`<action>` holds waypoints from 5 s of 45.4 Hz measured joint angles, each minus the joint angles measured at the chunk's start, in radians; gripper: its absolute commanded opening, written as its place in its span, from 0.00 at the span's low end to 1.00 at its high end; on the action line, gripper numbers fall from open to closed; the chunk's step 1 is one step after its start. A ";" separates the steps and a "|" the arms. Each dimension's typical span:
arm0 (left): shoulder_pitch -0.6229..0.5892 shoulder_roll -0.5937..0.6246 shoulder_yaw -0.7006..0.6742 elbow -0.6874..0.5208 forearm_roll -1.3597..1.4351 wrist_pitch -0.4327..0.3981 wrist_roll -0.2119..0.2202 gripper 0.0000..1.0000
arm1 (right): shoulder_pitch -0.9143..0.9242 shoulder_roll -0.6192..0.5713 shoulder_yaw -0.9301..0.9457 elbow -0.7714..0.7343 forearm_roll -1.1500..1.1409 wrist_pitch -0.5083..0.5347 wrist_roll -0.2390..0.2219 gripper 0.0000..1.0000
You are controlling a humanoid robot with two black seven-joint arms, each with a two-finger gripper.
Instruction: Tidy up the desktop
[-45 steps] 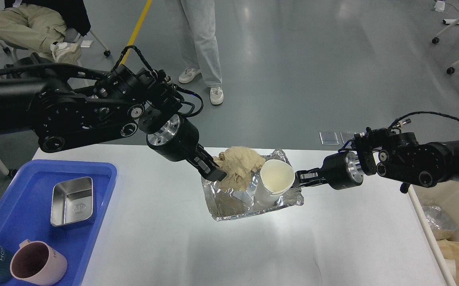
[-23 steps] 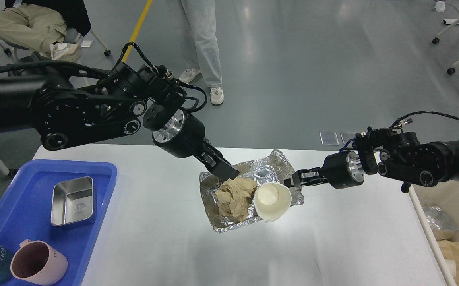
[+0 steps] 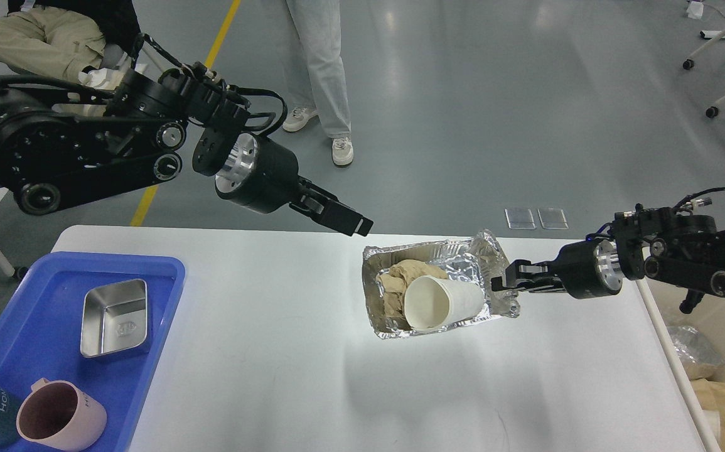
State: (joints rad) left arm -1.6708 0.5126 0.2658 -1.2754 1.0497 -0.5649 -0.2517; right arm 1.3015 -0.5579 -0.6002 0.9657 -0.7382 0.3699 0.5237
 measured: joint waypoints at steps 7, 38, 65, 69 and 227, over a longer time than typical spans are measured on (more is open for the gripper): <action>0.029 0.064 -0.034 0.022 -0.053 0.026 0.000 0.77 | -0.035 -0.046 -0.011 -0.031 0.053 0.003 -0.002 0.00; 0.455 0.266 -0.351 0.113 -0.243 0.309 0.003 0.77 | -0.182 -0.343 -0.009 -0.209 0.426 -0.005 -0.013 0.00; 0.727 0.272 -0.567 0.215 -0.393 0.469 0.000 0.77 | -0.461 -0.483 0.010 -0.254 0.750 -0.008 -0.008 0.00; 0.764 0.269 -0.600 0.254 -0.442 0.470 -0.005 0.77 | -0.510 -0.483 0.010 -0.254 0.808 -0.006 -0.005 0.00; 0.974 -0.179 -1.468 0.651 -1.103 0.361 -0.076 0.98 | -0.252 0.583 1.345 -0.898 1.107 -0.241 -0.369 1.00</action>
State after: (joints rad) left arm -0.6966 0.3332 -1.2027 -0.6244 -0.0530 -0.2040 -0.3280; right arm 1.0496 0.0251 0.7444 0.0677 0.3683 0.1284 0.1551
